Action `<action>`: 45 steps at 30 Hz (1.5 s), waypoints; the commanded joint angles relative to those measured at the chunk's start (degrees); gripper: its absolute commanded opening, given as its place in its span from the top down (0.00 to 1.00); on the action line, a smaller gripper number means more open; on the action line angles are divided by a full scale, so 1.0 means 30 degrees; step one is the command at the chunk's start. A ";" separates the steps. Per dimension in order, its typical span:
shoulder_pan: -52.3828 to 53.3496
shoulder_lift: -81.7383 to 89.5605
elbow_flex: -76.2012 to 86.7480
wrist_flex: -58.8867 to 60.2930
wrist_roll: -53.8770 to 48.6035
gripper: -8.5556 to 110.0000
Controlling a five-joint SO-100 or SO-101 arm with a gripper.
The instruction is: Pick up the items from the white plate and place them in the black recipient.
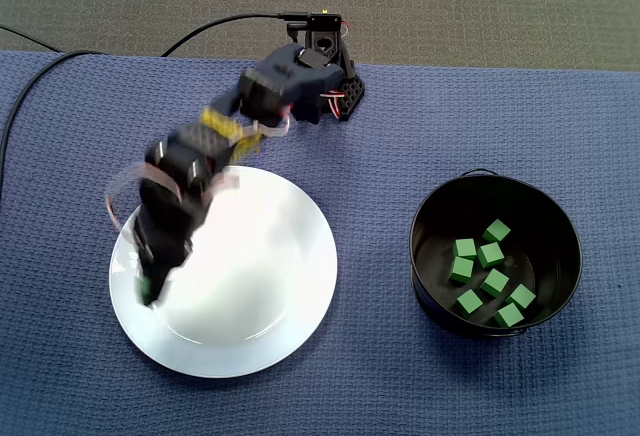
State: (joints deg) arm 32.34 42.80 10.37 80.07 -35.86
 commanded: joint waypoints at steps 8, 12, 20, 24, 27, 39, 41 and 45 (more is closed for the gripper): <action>-0.9229 2.0859 1.5820 -0.8203 0.6709 0.93; -1.7051 2.4463 2.0303 -0.9375 0.7236 0.93; -2.4404 2.2266 2.5781 -0.9580 0.9814 0.93; -2.4170 1.8926 2.7920 -1.1572 1.0166 0.93; -2.3760 1.6025 2.8652 -1.3506 1.0020 0.93; -2.1826 1.6553 2.7627 -1.0752 0.7559 0.57; -2.1270 1.9102 2.7393 -0.9287 0.4951 0.61; -1.9541 2.4111 2.7187 -0.6885 -0.0029 0.70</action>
State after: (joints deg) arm -30.50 100.37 95.27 54.49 -23.73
